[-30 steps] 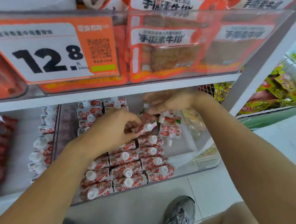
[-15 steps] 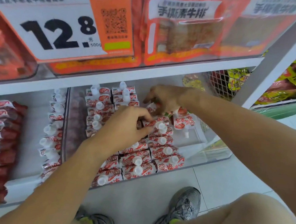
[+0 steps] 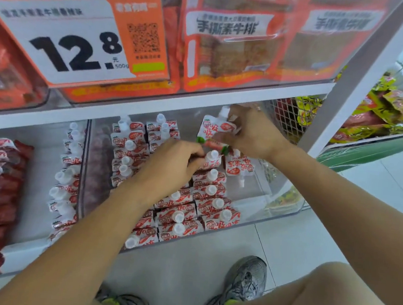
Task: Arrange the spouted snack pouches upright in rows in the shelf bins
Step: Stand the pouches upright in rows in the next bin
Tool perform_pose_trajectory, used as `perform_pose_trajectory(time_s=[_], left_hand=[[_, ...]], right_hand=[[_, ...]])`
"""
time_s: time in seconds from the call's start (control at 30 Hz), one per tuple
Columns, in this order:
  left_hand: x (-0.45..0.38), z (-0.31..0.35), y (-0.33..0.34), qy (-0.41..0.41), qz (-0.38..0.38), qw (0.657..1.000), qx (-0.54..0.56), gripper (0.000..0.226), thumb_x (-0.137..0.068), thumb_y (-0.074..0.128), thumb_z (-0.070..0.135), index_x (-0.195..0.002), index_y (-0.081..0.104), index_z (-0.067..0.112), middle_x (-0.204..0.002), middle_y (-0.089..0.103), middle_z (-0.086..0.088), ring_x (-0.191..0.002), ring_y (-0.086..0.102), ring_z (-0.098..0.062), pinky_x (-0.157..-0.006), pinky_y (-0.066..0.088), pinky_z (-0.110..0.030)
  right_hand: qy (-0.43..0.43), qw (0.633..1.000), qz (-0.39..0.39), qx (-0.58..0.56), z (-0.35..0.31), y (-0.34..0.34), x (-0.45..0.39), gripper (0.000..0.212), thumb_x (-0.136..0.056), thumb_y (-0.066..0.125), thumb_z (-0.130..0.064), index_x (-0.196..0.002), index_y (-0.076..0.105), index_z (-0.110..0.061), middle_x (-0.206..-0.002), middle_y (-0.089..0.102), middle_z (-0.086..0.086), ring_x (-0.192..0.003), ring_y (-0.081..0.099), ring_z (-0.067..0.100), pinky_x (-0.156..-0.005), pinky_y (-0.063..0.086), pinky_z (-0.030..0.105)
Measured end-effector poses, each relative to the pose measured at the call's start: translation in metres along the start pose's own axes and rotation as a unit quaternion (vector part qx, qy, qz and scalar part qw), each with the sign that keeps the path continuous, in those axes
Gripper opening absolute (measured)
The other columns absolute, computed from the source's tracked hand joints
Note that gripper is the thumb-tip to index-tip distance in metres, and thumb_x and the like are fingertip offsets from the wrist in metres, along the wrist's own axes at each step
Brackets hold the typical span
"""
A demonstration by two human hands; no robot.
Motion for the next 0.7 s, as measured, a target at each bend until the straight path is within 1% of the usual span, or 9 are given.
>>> perform_pose_trajectory(time_s=[0.07,0.17,0.23,0.3,0.4,0.47,0.53,0.63,0.7], left_hand=[[-0.005,-0.001,0.010,-0.008,-0.031,0.999,-0.009,0.016,-0.093,0.061,0.020,-0.106,0.070,0.019,-0.093,0.071,-0.002,-0.067,0.060,-0.007,-0.058,0.045,-0.020],[-0.006,0.000,0.024,-0.008,-0.089,0.996,-0.022,0.018,-0.092,0.060,0.015,-0.107,0.070,0.020,-0.099,0.072,-0.002,-0.079,0.066,-0.015,-0.072,0.056,-0.035],[-0.005,0.001,0.013,-0.003,-0.059,0.998,-0.010,0.011,-0.089,0.066,0.022,-0.099,0.072,0.021,-0.091,0.071,0.005,-0.076,0.064,-0.008,-0.071,0.055,-0.029],[-0.005,-0.004,-0.010,-0.018,0.021,1.000,0.003,0.008,-0.085,0.071,0.028,-0.091,0.070,0.022,-0.083,0.066,0.010,-0.074,0.059,-0.003,-0.068,0.051,-0.023],[-0.006,-0.015,-0.028,-0.036,0.076,0.996,-0.001,0.030,-0.080,0.075,0.034,-0.103,0.061,0.020,-0.095,0.060,0.006,-0.084,0.055,-0.008,-0.074,0.044,-0.023],[-0.010,-0.014,-0.019,-0.028,0.032,0.999,-0.024,0.048,-0.081,0.073,0.037,-0.121,0.054,0.021,-0.119,0.056,0.002,-0.106,0.053,-0.013,-0.086,0.040,-0.023],[-0.012,-0.008,-0.006,-0.001,-0.016,0.998,-0.053,0.053,-0.085,0.069,0.037,-0.131,0.047,0.022,-0.132,0.052,0.001,-0.120,0.048,-0.017,-0.093,0.039,-0.028],[-0.014,-0.007,0.008,0.013,-0.056,0.997,-0.052,0.043,-0.090,0.062,0.034,-0.130,0.048,0.025,-0.125,0.061,-0.002,-0.111,0.057,-0.021,-0.088,0.048,-0.035],[-0.014,-0.010,0.008,0.010,-0.054,0.998,-0.039,0.036,-0.091,0.062,0.033,-0.125,0.053,0.025,-0.118,0.065,-0.001,-0.103,0.061,-0.020,-0.083,0.050,-0.034]], right_hand=[[0.001,1.000,-0.012,-0.012,-0.003,0.004,0.007,0.036,-0.077,0.081,-0.032,-0.072,0.045,-0.033,-0.070,0.055,-0.013,-0.067,0.056,0.013,-0.057,0.039,0.025],[0.000,0.999,-0.035,0.023,-0.007,0.014,0.005,0.029,-0.075,0.082,-0.030,-0.084,0.057,-0.020,-0.082,0.063,-0.002,-0.076,0.058,0.018,-0.060,0.039,0.026],[0.000,0.998,-0.058,0.026,-0.010,0.017,-0.001,0.031,-0.076,0.081,-0.031,-0.095,0.061,-0.016,-0.093,0.067,0.000,-0.083,0.060,0.018,-0.070,0.046,0.029],[-0.010,0.995,-0.091,0.031,-0.014,0.024,-0.006,0.025,-0.079,0.079,-0.030,-0.094,0.062,-0.020,-0.094,0.067,-0.004,-0.085,0.061,0.016,-0.076,0.049,0.030],[-0.022,0.990,-0.135,0.039,-0.018,0.046,-0.009,0.016,-0.079,0.078,-0.021,-0.084,0.064,-0.023,-0.088,0.066,-0.004,-0.082,0.062,0.016,-0.076,0.052,0.031],[-0.025,0.987,-0.154,0.036,-0.017,0.057,-0.010,0.014,-0.080,0.077,-0.017,-0.081,0.064,-0.023,-0.089,0.067,-0.003,-0.084,0.064,0.017,-0.077,0.051,0.031],[-0.023,0.984,-0.173,0.030,-0.015,0.061,-0.011,0.013,-0.082,0.076,-0.017,-0.082,0.064,-0.023,-0.092,0.070,-0.003,-0.087,0.066,0.017,-0.080,0.054,0.032],[-0.014,0.975,-0.223,0.010,-0.017,0.064,-0.010,0.009,-0.087,0.072,-0.016,-0.092,0.066,-0.019,-0.097,0.072,-0.005,-0.090,0.069,0.012,-0.084,0.057,0.035],[0.004,0.964,-0.265,0.004,-0.017,0.061,-0.008,0.009,-0.090,0.069,-0.013,-0.097,0.068,-0.019,-0.095,0.071,-0.009,-0.081,0.069,-0.001,-0.071,0.059,0.025]])
Point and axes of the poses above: each hand's wrist, its own x-axis away from the middle knuckle, its own y-axis out of the palm, z = x × y, the point moved 9 cm from there along -x, towards the middle knuckle
